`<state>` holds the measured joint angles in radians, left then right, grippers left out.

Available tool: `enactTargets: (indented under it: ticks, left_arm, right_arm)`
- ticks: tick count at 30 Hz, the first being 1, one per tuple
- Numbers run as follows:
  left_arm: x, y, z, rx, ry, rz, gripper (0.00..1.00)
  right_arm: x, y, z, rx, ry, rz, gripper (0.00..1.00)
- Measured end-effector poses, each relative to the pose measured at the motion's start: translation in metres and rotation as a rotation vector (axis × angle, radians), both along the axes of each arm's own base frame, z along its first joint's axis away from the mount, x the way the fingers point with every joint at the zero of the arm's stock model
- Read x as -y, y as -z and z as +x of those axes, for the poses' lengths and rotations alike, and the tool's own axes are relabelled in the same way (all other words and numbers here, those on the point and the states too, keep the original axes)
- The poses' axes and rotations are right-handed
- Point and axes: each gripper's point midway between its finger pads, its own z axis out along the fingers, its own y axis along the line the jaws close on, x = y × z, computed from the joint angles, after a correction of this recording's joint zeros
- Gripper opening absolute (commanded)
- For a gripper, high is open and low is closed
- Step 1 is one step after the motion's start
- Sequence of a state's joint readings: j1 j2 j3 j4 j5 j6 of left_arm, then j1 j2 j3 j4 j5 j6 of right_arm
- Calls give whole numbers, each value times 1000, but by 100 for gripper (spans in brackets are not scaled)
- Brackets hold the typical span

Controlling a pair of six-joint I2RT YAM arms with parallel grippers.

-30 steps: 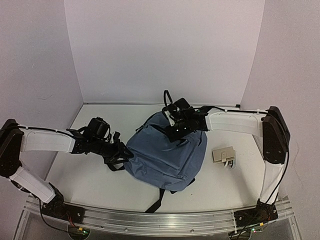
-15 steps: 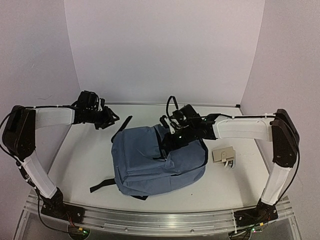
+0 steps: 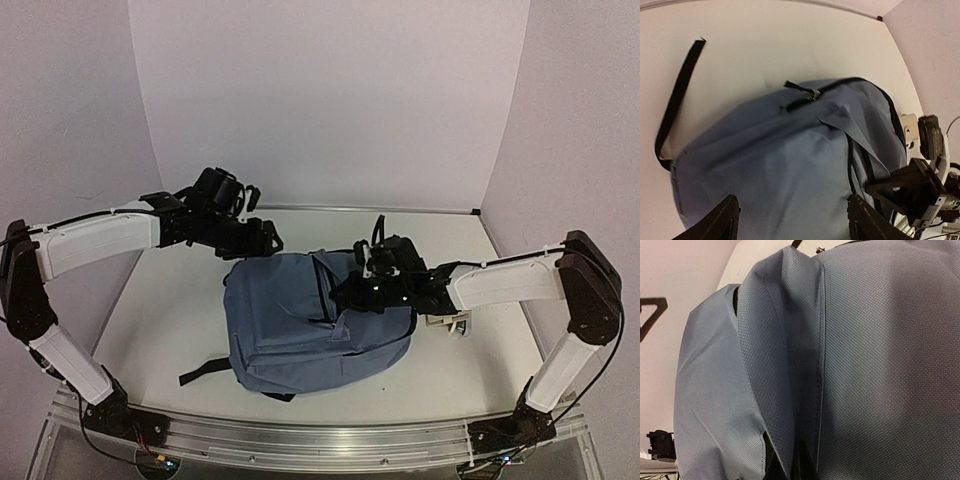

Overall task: Pack the student bag
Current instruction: Adjust the student bag at the center of the board, then pick up the personal item from the center of the board.

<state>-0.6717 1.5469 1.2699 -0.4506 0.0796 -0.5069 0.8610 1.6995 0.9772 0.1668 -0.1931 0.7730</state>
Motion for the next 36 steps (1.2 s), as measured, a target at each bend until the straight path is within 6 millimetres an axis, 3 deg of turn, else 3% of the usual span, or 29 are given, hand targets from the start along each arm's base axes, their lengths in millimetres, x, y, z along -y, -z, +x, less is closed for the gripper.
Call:
enactTargets:
  ticks: [4, 11, 17, 22, 36]
  left_arm:
    - [32, 6, -29, -35, 52, 49, 84]
    - [78, 28, -37, -56, 35, 206, 96]
    - [77, 61, -30, -102, -22, 337, 98]
    - [74, 75, -25, -118, -57, 378, 99]
    - [85, 79, -9, -71, -122, 321, 100]
  right_arm:
    - [-2, -3, 1, -7, 21, 29, 0]
    - [-3, -5, 2, -5, 31, 37, 0]
    - [-3, -5, 3, 3, 36, 39, 0]
    - [-3, -7, 3, 13, 36, 44, 0]
    - [2, -4, 3, 31, 51, 46, 0]
